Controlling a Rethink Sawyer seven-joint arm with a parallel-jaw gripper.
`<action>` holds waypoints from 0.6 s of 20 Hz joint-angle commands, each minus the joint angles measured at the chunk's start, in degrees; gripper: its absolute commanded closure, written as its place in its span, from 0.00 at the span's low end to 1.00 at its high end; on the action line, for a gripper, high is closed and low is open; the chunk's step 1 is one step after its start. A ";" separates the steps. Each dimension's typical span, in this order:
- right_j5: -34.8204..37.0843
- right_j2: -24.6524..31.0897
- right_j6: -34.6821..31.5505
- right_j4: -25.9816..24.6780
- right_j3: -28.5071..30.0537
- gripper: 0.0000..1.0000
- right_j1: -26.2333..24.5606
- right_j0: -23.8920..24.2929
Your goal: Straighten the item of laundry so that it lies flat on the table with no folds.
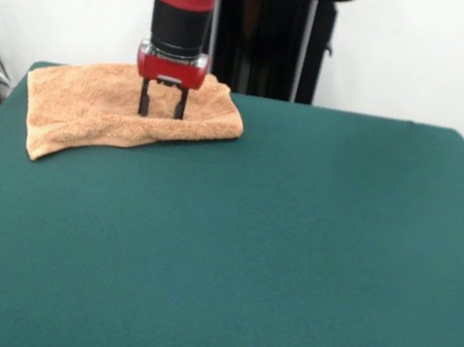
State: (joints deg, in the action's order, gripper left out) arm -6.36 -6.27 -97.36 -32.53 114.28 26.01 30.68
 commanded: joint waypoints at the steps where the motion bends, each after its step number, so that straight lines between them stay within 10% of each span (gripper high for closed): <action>1: -4.16 0.67 -11.19 5.33 -10.18 0.00 -19.26 -1.55; 12: -6.64 4.16 -13.56 12.65 -12.01 0.00 -20.90 -5.68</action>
State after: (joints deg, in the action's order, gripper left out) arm -11.30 -9.64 -97.36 -29.79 114.98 24.63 27.58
